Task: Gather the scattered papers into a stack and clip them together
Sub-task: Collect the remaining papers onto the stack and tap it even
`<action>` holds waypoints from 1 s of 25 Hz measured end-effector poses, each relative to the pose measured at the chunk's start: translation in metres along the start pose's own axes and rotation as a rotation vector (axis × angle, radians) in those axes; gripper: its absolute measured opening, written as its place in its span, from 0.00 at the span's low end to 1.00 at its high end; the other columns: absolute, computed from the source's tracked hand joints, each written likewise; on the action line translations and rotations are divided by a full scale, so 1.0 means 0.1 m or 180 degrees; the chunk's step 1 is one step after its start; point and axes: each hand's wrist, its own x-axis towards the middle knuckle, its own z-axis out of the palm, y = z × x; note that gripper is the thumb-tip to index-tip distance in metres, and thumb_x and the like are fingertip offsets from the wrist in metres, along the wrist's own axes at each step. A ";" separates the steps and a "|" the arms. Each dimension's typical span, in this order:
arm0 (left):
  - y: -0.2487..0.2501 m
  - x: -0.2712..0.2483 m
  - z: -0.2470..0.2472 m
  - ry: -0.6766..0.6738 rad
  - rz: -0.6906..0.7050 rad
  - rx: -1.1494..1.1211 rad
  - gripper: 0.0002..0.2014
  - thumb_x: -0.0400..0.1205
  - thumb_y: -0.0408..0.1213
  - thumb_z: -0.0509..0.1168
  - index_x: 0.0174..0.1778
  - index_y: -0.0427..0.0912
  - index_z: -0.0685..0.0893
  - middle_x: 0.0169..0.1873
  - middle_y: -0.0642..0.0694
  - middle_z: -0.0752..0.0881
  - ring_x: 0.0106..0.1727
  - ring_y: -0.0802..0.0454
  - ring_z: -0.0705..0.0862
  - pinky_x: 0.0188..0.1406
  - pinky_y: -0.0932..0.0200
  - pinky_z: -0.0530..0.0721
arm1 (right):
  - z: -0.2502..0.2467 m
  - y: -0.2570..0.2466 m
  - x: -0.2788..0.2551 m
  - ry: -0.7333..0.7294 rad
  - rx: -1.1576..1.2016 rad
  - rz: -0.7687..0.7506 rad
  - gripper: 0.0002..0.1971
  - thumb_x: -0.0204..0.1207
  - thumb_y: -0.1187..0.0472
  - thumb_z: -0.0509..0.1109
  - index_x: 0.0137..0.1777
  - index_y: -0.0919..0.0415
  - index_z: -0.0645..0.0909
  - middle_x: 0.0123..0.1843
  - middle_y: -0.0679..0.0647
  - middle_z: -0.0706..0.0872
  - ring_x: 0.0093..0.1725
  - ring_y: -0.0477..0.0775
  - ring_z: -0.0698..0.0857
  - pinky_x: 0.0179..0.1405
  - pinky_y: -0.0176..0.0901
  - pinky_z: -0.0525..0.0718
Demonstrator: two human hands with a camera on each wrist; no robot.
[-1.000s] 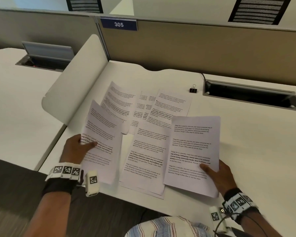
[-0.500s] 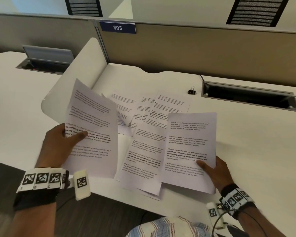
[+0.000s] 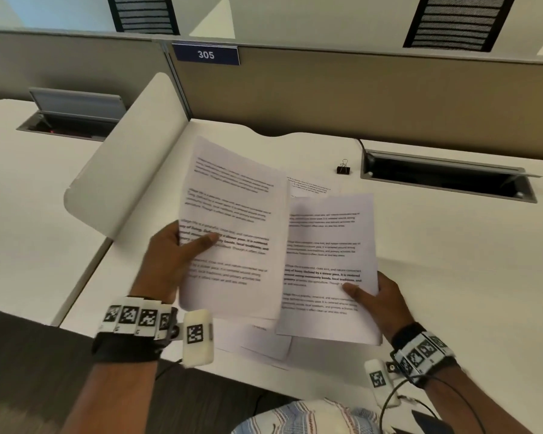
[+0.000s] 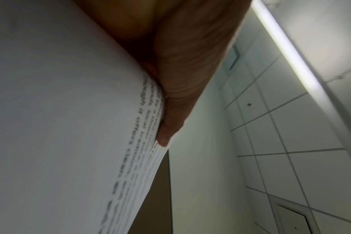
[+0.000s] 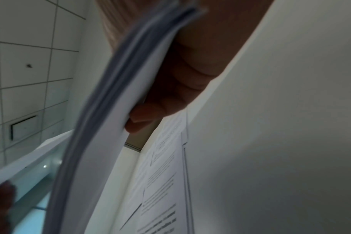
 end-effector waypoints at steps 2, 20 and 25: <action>-0.17 0.05 0.25 -0.0132 -0.0155 -0.0246 0.25 0.65 0.40 0.84 0.58 0.41 0.91 0.53 0.39 0.94 0.55 0.36 0.93 0.59 0.40 0.88 | 0.07 -0.06 0.01 -0.0110 0.0113 -0.0035 0.19 0.72 0.59 0.82 0.62 0.58 0.85 0.55 0.52 0.94 0.52 0.55 0.94 0.51 0.53 0.93; -0.88 0.03 1.11 -0.0847 -0.0296 0.0965 0.27 0.82 0.61 0.65 0.76 0.58 0.73 0.66 0.56 0.83 0.70 0.50 0.83 0.68 0.45 0.83 | -0.10 -0.02 0.04 0.0073 0.0427 0.0015 0.20 0.76 0.58 0.78 0.67 0.53 0.82 0.59 0.49 0.93 0.57 0.53 0.92 0.52 0.46 0.91; -1.31 0.21 0.77 0.0106 -0.0571 0.2690 0.41 0.77 0.59 0.74 0.81 0.42 0.68 0.75 0.41 0.73 0.76 0.38 0.73 0.72 0.41 0.76 | -0.29 0.09 -0.01 0.0331 0.0352 0.0038 0.20 0.76 0.59 0.79 0.67 0.53 0.82 0.58 0.47 0.93 0.55 0.49 0.92 0.53 0.44 0.91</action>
